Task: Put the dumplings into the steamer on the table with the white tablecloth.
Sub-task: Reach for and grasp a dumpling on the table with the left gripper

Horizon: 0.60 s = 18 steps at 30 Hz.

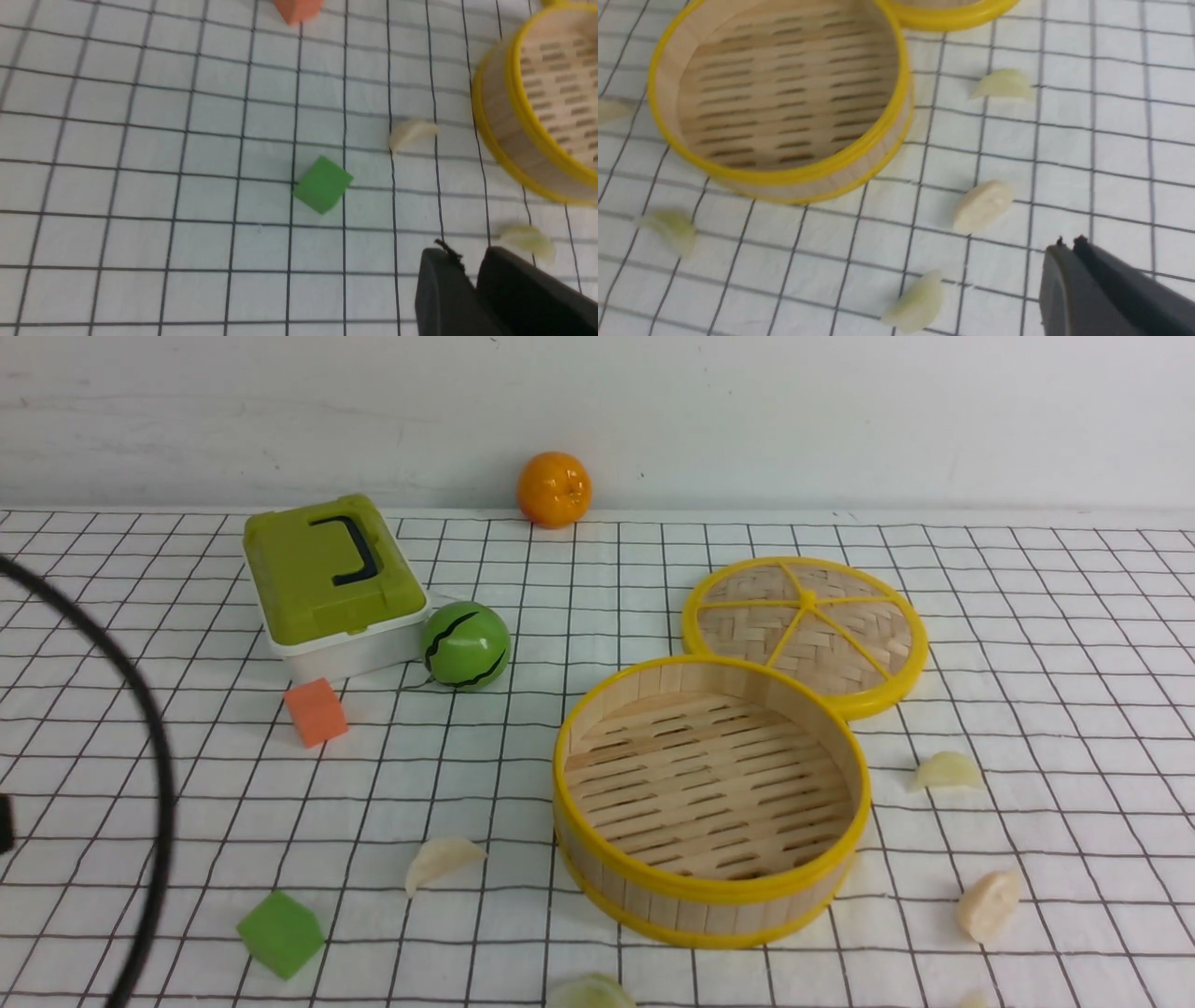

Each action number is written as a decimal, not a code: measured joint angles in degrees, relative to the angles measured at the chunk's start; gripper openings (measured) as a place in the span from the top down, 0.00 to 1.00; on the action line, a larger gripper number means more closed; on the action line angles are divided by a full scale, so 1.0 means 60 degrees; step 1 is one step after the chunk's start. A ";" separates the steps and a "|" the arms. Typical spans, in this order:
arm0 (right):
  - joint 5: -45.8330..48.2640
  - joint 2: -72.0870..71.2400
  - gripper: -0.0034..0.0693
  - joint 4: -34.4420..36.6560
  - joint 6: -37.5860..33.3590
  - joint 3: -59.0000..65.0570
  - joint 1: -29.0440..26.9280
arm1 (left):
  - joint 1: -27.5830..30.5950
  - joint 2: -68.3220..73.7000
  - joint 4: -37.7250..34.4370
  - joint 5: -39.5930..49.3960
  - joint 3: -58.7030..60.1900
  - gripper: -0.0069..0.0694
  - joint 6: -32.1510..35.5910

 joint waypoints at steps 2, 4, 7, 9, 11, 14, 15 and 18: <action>0.0238 0.0166 0.94 0.0058 -0.0143 -0.0098 0.0289 | -0.0478 0.0503 0.0081 0.0222 -0.0179 0.76 0.0095; 0.0792 0.0300 0.94 0.0103 -0.0402 -0.0121 0.0894 | -0.1529 0.1648 0.0384 0.0786 -0.0716 0.75 0.0465; 0.1455 0.0310 0.94 0.0114 -0.0519 -0.0121 0.1295 | -0.2445 0.2969 0.0843 0.1264 -0.1393 0.71 0.0597; 0.1898 0.0310 0.94 0.0114 -0.0538 -0.0129 0.1419 | -0.2852 0.4001 0.1066 0.1572 -0.1933 0.67 0.0626; 0.2276 0.0289 0.94 0.0114 -0.0555 -0.0129 0.1455 | -0.3013 0.4820 0.1092 0.1752 -0.2496 0.61 0.0626; 0.2593 0.0212 0.93 0.0124 -0.0555 -0.0129 0.1484 | -0.3047 0.6033 0.1057 0.1897 -0.3199 0.52 0.0630; 0.2651 0.0162 0.93 0.0130 -0.0558 -0.0132 0.1484 | -0.3047 0.6280 0.1057 0.1895 -0.3401 0.50 0.0630; 0.2734 0.0100 0.93 0.0158 -0.0566 -0.0132 0.1484 | -0.3047 0.7197 0.1070 0.1883 -0.3911 0.44 0.0710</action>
